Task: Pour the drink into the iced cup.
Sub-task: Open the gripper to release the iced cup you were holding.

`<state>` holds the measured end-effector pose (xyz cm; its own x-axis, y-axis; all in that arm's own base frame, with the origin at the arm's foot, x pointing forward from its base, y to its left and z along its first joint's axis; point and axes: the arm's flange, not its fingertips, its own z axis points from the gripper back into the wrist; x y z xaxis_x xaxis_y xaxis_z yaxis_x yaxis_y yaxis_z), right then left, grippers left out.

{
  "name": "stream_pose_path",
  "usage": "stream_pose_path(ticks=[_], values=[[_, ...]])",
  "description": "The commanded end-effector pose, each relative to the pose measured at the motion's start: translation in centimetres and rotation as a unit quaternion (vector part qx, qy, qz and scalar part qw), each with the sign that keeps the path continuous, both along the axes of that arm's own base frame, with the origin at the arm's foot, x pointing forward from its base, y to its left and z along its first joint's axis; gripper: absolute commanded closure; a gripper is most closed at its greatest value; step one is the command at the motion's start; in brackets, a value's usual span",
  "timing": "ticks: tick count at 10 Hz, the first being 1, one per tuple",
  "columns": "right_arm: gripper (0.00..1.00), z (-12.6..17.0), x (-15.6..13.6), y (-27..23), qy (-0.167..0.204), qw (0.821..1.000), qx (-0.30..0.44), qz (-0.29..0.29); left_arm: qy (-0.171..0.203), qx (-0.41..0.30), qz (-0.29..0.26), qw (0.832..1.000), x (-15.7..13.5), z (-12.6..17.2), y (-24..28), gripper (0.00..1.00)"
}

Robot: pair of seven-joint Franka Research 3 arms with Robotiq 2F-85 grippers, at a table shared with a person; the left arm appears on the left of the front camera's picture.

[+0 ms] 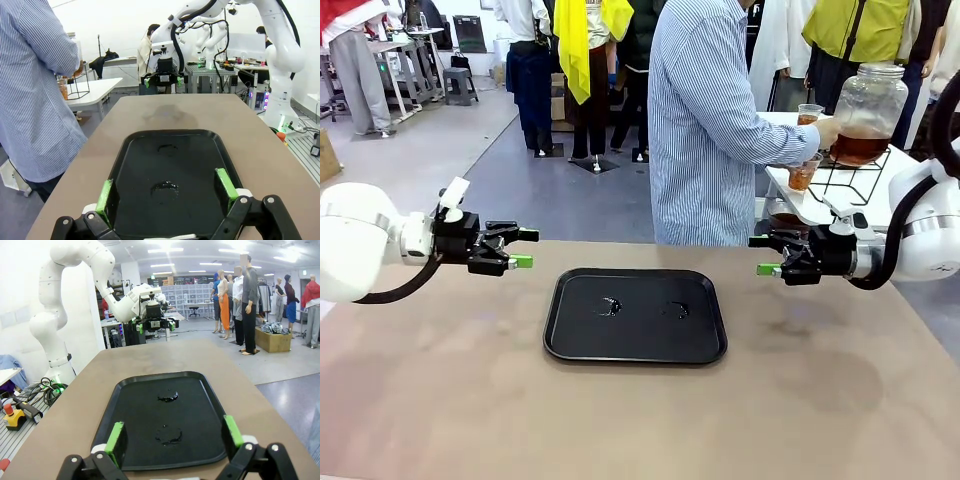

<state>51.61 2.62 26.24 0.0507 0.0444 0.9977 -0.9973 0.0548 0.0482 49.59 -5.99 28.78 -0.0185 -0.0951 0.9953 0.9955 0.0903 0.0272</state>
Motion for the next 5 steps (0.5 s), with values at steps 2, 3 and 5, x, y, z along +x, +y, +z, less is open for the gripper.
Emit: stream_pose_path(ticks=[2, 3, 5], values=[[0.00, 0.27, 0.07, 0.08, 0.001, 1.000, -0.001, 0.001, -0.001, 0.001, 0.005, 1.000, 0.01, 0.15, -0.14, 0.00], [0.00, 0.27, 0.07, 0.08, 0.001, 1.000, -0.001, 0.001, -0.001, 0.001, 0.005, 1.000, 0.01, 0.15, -0.14, 0.00], [0.00, 0.27, 0.07, 0.08, 0.001, 1.000, -0.001, 0.001, -0.001, 0.001, 0.005, 1.000, 0.01, 0.15, -0.14, 0.00]])
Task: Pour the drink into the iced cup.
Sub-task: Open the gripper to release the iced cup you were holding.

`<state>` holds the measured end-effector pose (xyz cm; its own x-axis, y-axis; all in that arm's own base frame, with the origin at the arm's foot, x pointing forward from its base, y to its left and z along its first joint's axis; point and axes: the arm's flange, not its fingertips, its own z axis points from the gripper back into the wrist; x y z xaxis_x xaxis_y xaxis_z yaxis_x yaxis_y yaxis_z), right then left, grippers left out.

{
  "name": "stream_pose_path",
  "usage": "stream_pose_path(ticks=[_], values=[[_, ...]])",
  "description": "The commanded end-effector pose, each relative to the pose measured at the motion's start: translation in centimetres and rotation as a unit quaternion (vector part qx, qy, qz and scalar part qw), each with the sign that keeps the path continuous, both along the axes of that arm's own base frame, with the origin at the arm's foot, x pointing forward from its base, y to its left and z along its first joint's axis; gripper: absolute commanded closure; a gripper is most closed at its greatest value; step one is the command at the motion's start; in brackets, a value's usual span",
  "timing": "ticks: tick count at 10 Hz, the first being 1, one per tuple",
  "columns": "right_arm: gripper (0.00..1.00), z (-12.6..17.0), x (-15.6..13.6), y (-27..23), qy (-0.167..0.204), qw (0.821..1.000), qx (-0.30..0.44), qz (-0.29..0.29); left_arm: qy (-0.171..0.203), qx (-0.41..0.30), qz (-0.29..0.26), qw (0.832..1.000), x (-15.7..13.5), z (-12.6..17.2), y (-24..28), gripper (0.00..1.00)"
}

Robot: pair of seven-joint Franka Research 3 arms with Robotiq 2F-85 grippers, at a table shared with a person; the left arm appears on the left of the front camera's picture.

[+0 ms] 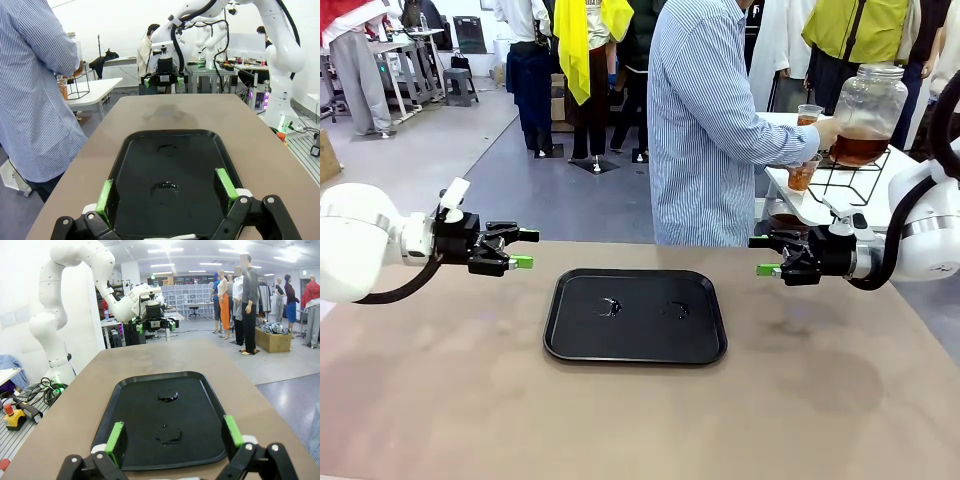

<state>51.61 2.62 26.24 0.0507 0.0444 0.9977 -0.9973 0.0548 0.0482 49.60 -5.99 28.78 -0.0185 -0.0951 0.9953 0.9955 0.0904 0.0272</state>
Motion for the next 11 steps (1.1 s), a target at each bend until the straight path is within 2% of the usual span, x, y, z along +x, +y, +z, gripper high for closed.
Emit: stream_pose_path(ticks=[1, 11], values=[[0.00, 0.27, 0.07, 0.08, 0.001, 1.000, -0.001, 0.001, -0.001, 0.001, 0.005, 1.000, 0.01, 0.15, -0.14, 0.00], [0.00, 0.27, 0.07, 0.08, 0.001, 1.000, -0.001, 0.001, -0.001, 0.001, 0.005, 1.000, 0.01, 0.15, -0.14, 0.00]])
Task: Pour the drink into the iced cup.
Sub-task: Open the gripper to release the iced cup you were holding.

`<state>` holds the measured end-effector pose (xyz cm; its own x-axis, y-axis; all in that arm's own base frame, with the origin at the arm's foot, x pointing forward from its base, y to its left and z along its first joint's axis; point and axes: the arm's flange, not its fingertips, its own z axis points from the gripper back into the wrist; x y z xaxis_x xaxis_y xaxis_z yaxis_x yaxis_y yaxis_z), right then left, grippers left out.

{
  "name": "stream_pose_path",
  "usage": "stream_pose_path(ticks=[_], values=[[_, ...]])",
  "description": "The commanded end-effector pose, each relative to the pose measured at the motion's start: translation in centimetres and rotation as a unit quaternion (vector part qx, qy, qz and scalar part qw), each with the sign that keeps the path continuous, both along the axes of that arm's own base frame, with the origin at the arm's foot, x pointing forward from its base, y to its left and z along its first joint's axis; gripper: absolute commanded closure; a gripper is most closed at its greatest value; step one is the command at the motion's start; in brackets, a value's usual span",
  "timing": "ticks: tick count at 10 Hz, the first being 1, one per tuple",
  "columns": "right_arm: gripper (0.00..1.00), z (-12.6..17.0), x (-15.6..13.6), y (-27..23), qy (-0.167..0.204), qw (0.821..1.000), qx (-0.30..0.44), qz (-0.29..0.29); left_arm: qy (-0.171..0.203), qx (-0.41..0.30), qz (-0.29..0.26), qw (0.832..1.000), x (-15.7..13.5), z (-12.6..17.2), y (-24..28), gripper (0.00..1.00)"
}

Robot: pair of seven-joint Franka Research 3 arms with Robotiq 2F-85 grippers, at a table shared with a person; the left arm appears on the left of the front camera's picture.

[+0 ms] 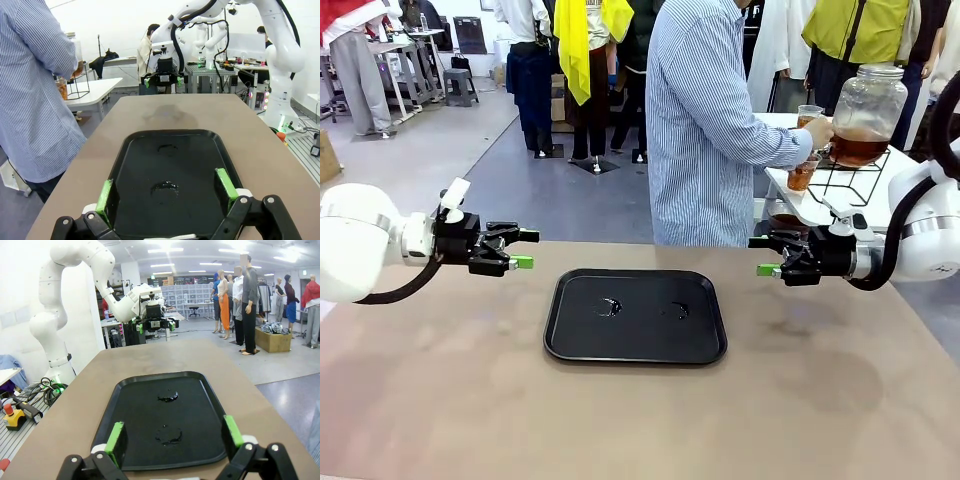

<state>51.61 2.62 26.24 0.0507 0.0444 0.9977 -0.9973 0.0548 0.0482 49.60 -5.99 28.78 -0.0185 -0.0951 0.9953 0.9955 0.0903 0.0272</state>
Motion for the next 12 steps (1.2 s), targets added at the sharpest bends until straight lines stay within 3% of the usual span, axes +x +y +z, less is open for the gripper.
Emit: stream_pose_path(ticks=[1, 12], values=[[0.00, 0.27, 0.07, 0.08, 0.001, 1.000, -0.001, 0.001, -0.001, 0.001, 0.005, 1.000, 0.01, 0.15, -0.14, 0.00], [0.00, 0.27, 0.07, 0.08, 0.001, 1.000, -0.001, 0.001, -0.001, 0.001, 0.005, 1.000, 0.01, 0.15, -0.14, 0.00]])
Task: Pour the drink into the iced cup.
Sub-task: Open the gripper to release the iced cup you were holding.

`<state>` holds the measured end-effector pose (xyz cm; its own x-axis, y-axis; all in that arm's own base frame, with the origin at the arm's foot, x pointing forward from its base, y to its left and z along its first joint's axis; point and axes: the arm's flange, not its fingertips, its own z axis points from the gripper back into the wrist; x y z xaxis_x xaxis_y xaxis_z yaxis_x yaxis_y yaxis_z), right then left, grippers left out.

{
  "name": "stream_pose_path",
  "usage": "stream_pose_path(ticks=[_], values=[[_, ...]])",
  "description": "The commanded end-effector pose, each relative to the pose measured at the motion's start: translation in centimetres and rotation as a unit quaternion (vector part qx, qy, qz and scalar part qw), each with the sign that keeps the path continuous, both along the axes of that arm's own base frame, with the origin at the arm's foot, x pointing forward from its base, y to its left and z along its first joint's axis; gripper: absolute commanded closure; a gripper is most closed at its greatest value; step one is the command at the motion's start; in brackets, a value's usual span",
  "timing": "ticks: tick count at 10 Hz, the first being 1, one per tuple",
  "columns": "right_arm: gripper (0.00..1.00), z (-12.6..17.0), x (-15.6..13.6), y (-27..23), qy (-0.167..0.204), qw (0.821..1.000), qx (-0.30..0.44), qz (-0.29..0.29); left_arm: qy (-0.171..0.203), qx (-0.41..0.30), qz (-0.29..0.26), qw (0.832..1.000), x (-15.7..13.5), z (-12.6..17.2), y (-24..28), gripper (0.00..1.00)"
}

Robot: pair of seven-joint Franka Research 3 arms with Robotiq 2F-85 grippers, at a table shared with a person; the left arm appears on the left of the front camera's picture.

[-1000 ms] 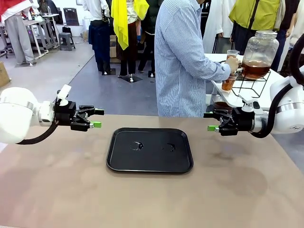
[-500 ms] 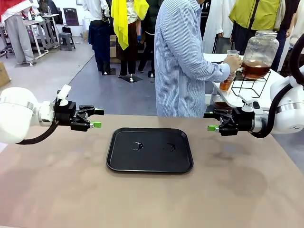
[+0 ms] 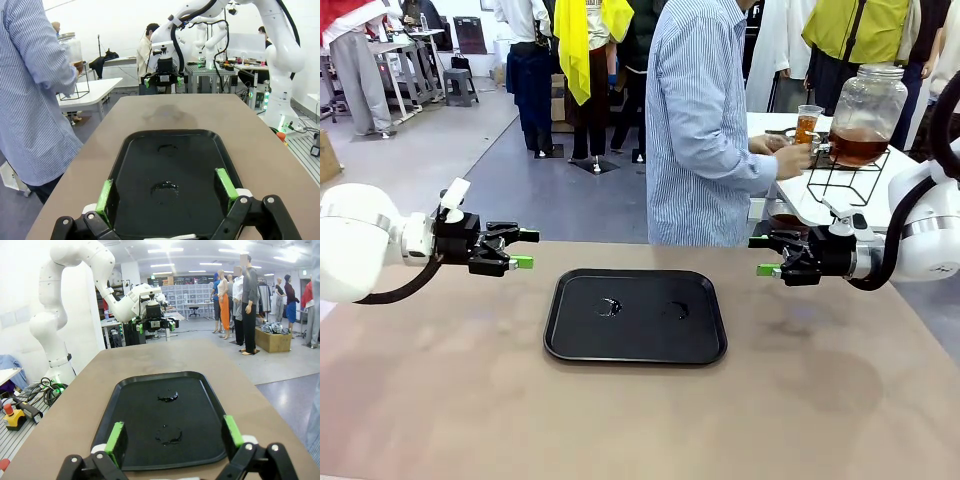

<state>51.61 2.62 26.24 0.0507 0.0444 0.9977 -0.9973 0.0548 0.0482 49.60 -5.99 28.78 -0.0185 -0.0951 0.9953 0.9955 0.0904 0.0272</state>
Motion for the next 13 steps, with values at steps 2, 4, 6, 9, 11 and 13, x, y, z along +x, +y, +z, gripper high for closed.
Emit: stream_pose_path(ticks=[2, 4, 6, 9, 11, 13], values=[[0.00, 0.27, 0.07, 0.08, 0.001, 1.000, -0.001, 0.001, -0.001, 0.001, 0.005, 1.000, 0.01, 0.15, -0.14, 0.00], [0.00, 0.27, 0.07, 0.08, 0.001, 1.000, -0.001, 0.001, -0.001, 0.001, 0.005, 1.000, 0.01, 0.15, -0.14, 0.00], [0.00, 0.27, 0.07, 0.08, 0.001, 1.000, -0.001, 0.001, -0.001, 0.001, 0.005, 1.000, 0.01, 0.15, -0.14, 0.00], [0.00, 0.27, 0.07, 0.08, 0.001, 1.000, -0.001, 0.001, -0.001, 0.001, 0.005, 1.000, 0.01, 0.15, -0.14, 0.00], [0.00, 0.27, 0.07, 0.08, 0.001, 1.000, -0.001, 0.001, -0.001, 0.001, 0.005, 1.000, 0.01, 0.15, -0.14, 0.00], [0.00, 0.27, 0.07, 0.08, 0.001, 1.000, -0.001, 0.001, -0.001, 0.001, 0.005, 1.000, 0.01, 0.15, -0.14, 0.00]])
